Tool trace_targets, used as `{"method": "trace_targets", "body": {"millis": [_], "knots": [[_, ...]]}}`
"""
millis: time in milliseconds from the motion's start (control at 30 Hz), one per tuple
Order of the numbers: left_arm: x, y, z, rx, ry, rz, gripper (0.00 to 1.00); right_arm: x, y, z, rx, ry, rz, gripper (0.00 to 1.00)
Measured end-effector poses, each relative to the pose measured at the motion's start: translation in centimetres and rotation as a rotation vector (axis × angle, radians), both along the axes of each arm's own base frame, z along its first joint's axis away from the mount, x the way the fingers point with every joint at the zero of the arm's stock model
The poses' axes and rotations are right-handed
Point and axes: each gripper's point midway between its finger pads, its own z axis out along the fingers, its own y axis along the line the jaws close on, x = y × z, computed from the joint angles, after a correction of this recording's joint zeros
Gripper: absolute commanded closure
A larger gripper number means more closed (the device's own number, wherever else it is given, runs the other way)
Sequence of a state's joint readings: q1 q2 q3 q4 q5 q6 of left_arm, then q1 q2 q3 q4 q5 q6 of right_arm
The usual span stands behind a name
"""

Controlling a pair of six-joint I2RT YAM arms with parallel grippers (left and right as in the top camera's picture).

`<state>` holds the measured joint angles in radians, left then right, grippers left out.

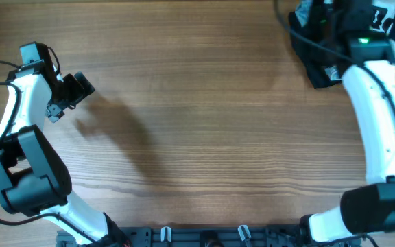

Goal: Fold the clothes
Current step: 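Carry the shirt with the right gripper to the top-right clothes stack, then place the shirt on the stack and press it down with the right gripper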

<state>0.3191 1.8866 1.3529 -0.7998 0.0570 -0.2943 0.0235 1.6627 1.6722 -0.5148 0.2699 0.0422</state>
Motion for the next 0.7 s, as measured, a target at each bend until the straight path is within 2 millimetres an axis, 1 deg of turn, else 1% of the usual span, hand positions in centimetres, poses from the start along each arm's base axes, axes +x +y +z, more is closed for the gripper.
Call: {"method": "trace_targets", "body": {"millis": [67,133,167,233,300,367,400,500,567,633,667,700], "knots": [[0.0,0.0,0.0,0.0,0.0,0.0,0.0,-0.2,-3.5,2.4,-0.039,-0.07,-0.05,0.96],[0.0,0.0,0.0,0.0,-0.001,0.0,0.0,-0.6,-6.2,3.4,-0.065,-0.099,-0.096,0.96],[0.1,0.0,0.0,0.001,-0.003,0.0,0.0,-0.8,-7.6,3.5,-0.071,-0.103,-0.122,0.96],[0.2,0.1,0.0,0.003,-0.008,0.0,0.0,-2.1,-11.7,3.2,-0.064,-0.086,-0.211,0.96],[0.2,0.1,0.0,0.003,-0.008,0.0,0.0,-3.8,-15.1,2.2,-0.026,-0.055,-0.302,0.96],[0.2,0.1,0.1,0.003,-0.008,0.0,0.0,-6.0,-17.3,0.0,0.049,0.015,-0.397,0.96],[0.2,0.1,0.1,0.003,-0.008,0.0,0.0,-6.7,-17.5,-0.9,0.092,0.042,-0.434,0.96],[0.2,0.1,0.1,0.003,-0.008,0.0,0.0,-7.9,-17.2,-2.5,0.227,0.056,-0.527,0.96],[0.2,0.1,0.1,0.003,-0.008,0.0,0.0,-7.7,-17.2,-2.3,0.315,0.0,-0.586,0.96],[0.2,0.1,0.1,0.003,-0.008,0.0,0.0,-7.2,-17.3,-2.1,0.394,-0.065,-0.633,0.96],[0.1,0.0,0.0,0.002,-0.006,0.0,0.0,-6.8,-17.3,-2.1,0.441,-0.099,-0.66,0.96],[0.1,0.0,0.0,0.001,-0.004,0.0,0.0,-6.2,-17.5,-2.7,0.464,-0.108,-0.673,0.96]]}}
